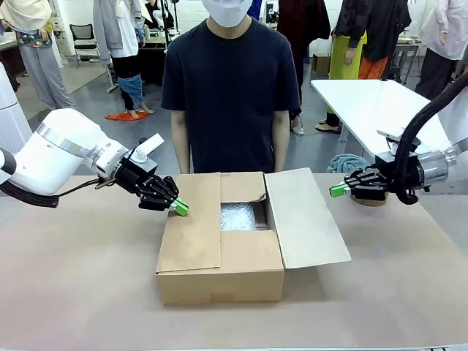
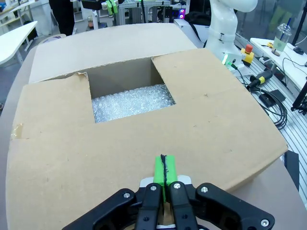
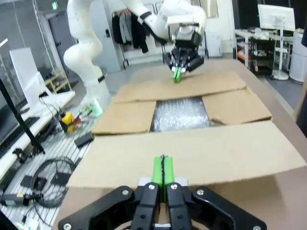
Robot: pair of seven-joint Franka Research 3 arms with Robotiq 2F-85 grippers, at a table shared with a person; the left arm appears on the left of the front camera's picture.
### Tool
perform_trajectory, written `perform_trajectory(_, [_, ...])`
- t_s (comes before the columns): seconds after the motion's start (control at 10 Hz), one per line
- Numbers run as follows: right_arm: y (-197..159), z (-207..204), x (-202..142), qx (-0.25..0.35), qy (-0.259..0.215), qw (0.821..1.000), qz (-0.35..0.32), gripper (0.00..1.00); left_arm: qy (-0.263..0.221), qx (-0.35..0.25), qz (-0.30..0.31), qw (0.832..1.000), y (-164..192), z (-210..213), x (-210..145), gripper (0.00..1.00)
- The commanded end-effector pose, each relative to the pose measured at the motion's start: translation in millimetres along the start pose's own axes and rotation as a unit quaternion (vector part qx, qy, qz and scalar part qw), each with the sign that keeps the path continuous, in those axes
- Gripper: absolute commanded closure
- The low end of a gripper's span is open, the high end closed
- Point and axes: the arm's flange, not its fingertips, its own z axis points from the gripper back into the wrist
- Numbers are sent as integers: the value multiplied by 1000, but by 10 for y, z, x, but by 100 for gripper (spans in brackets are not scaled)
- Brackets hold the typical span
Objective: Wrap the clocks to prevent damage.
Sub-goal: Push the left (or right) flap of the Package Box to close it.
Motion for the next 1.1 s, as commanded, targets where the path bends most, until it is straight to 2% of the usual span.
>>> perform_trajectory(0.0, [87,-51,-121,39,53,996,57,99,0,-4,2,1000,25,-32,-33,100])
perform_trajectory(0.2, [71,-61,-182,62,55,993,86,99,0,-4,2,1000,25,-32,-33,100])
perform_trajectory(0.7, [-64,-508,-383,88,70,992,59,99,0,-4,2,1000,25,-32,-33,100])
perform_trajectory(1.0, [-103,-638,-413,91,75,992,51,99,0,-4,2,1000,25,-32,-33,100])
